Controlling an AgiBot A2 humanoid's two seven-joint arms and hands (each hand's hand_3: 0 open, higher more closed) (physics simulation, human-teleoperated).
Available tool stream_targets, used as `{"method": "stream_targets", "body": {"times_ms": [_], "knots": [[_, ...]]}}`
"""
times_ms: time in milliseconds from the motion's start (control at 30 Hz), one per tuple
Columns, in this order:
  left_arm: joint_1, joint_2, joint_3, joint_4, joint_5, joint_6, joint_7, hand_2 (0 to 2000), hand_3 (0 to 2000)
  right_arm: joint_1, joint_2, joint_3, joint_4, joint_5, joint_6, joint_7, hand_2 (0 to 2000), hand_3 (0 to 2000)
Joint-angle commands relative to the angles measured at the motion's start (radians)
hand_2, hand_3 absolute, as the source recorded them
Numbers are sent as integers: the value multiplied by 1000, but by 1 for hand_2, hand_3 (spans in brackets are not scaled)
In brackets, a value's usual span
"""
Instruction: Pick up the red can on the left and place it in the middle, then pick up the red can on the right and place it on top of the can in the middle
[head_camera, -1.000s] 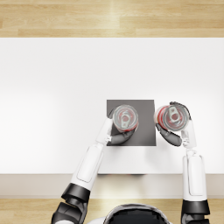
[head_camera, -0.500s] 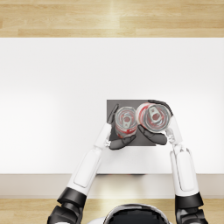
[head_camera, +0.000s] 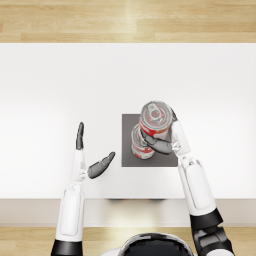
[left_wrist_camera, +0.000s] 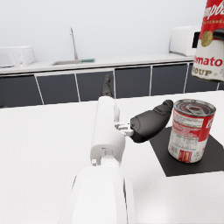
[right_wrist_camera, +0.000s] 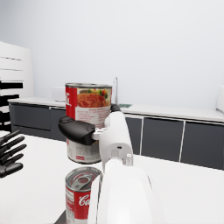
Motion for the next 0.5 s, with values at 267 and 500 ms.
{"method": "stream_targets", "body": {"times_ms": [267, 500], "knots": [[-31, 6, -59, -2, 0, 0, 1, 0, 0, 95, 25, 130, -163, 0, -2, -6, 2000, 1520], [-37, 13, -74, 17, 0, 0, 1, 0, 0, 58, 27, 132, -194, 0, -4, 0, 2000, 1520]]}}
